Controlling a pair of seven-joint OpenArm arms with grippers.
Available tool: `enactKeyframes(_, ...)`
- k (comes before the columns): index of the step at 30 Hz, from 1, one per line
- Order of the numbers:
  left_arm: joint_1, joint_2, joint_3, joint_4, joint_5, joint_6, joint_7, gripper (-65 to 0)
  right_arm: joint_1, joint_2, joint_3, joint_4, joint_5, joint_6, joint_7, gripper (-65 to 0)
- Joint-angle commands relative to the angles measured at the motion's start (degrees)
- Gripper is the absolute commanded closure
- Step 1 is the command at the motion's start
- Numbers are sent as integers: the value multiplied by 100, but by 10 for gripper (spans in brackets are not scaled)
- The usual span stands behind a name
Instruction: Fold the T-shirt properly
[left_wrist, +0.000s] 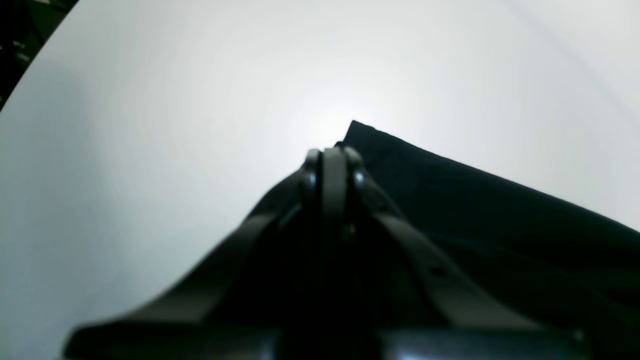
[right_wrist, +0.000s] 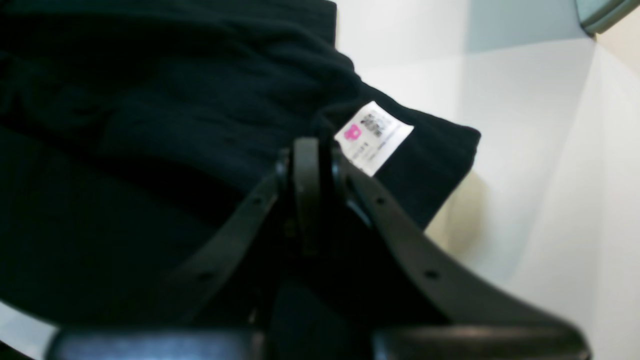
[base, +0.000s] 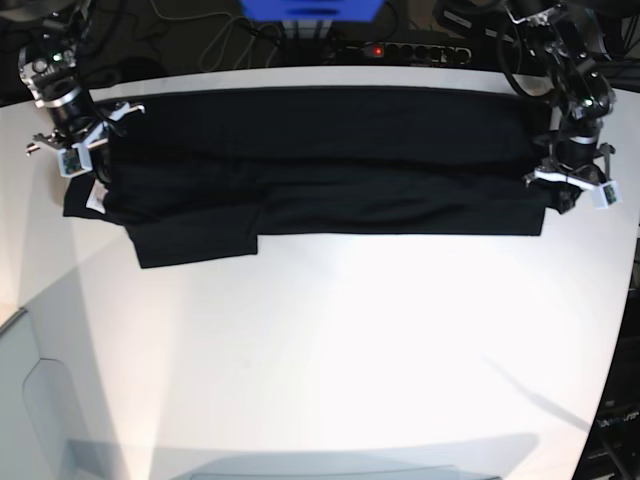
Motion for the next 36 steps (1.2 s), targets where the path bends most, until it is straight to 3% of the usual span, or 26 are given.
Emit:
enactKeyframes(1,-38,-137,-46,98,-41,-48,-150,0,-48,85,40,0,48,84,109,0)
enactKeyframes(10,-56,-190,-37,89,-41,-48,-150,0,190,296,40,-1090,48,84,153,0)
enactKeyframes(17,-126,-269,-37,45,-32,-48,-132,0,216,358,40,-1152,48,84,109,0)
enactKeyframes(20,-126,-269,-28,-201,-32,-48,-106,-1,216,358,31,-1152,48,84,109,-67)
enactKeyframes(22,-126,-269,-11,-368,-32,-48,-106,-7,216,358,13,-1152,48,84,109,-147)
enactKeyframes(24,-126,-269,-11,-438,-32,-48,-106,-47,216,358,31,-1143,57,84,117,-225)
enactKeyframes(28,-73,-251,-11,-385,-76,-48,-106,-204,225,366,40,-1072,83,84,153,-322)
enactKeyframes(32,-56,-251,-37,-377,-76,-48,-106,-321,304,331,224,-879,92,84,126,-332)
enactKeyframes(36,58,-243,-37,-403,-85,-57,-106,-326,462,164,699,-563,250,84,109,-333)
